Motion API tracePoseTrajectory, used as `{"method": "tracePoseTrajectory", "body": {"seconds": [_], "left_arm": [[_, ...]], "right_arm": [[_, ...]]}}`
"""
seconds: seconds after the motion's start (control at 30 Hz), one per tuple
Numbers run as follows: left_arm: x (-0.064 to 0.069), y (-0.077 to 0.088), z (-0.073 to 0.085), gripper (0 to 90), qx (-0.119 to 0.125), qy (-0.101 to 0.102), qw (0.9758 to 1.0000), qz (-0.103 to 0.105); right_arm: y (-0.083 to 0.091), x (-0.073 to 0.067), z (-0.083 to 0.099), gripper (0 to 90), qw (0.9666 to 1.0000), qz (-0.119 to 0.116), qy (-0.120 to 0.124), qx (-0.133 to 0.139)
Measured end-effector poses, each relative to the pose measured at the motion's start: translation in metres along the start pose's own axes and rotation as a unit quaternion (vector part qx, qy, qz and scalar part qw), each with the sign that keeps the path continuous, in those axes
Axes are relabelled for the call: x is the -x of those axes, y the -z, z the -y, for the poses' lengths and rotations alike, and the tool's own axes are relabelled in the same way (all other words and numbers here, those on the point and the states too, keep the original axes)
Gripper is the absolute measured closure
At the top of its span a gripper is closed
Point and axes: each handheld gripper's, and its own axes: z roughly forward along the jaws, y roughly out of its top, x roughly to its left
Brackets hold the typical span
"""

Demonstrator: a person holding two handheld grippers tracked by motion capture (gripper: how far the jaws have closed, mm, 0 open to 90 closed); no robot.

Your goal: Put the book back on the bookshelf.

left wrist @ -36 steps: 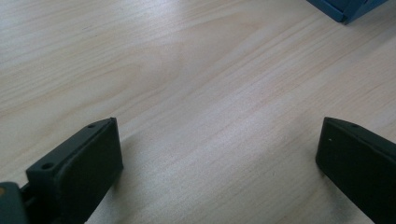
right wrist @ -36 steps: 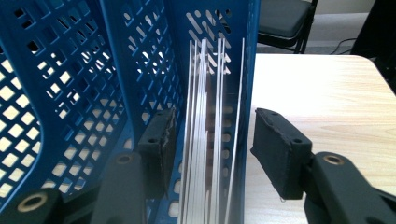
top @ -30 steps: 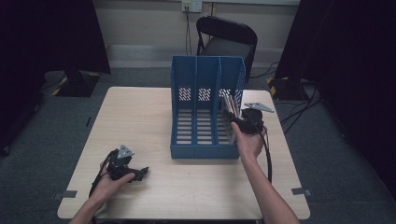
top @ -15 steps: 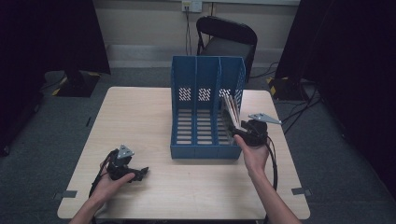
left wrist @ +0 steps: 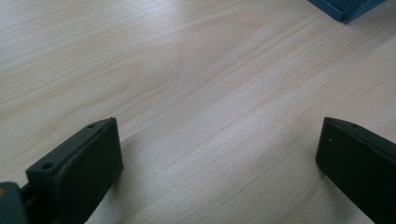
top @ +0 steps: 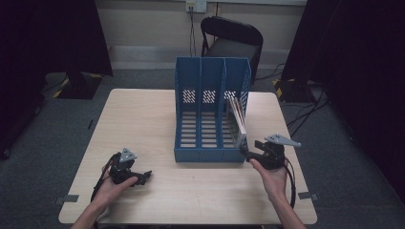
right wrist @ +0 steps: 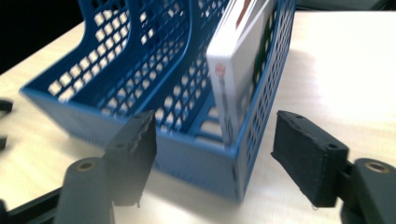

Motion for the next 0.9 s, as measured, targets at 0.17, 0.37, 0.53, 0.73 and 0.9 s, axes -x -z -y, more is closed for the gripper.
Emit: {"method": "tracePoseTrajectory", "body": {"seconds": [0.17,0.37,0.53,0.73,0.9], "left_arm": [[0.0,0.0,0.0,0.0,0.0,0.0,1.0,0.0],[0.0,0.0,0.0,0.0,0.0,0.0,1.0,0.0],[0.0,0.0,0.0,0.0,0.0,0.0,1.0,0.0],[0.0,0.0,0.0,0.0,0.0,0.0,1.0,0.0],[0.0,0.0,0.0,0.0,0.0,0.001,1.0,-0.001]], "right_arm": [[0.008,0.006,0.018,26.8,0.9997,-0.009,0.01,-0.021],[0.01,0.015,0.039,24.6,0.9984,-0.009,0.024,-0.05],[0.008,0.026,0.056,23.4,0.9972,-0.016,0.005,-0.073],[-0.002,0.031,0.067,23.6,0.9926,0.013,0.028,-0.117],[-0.009,0.031,0.07,23.7,0.9895,0.03,0.044,-0.134]]}}
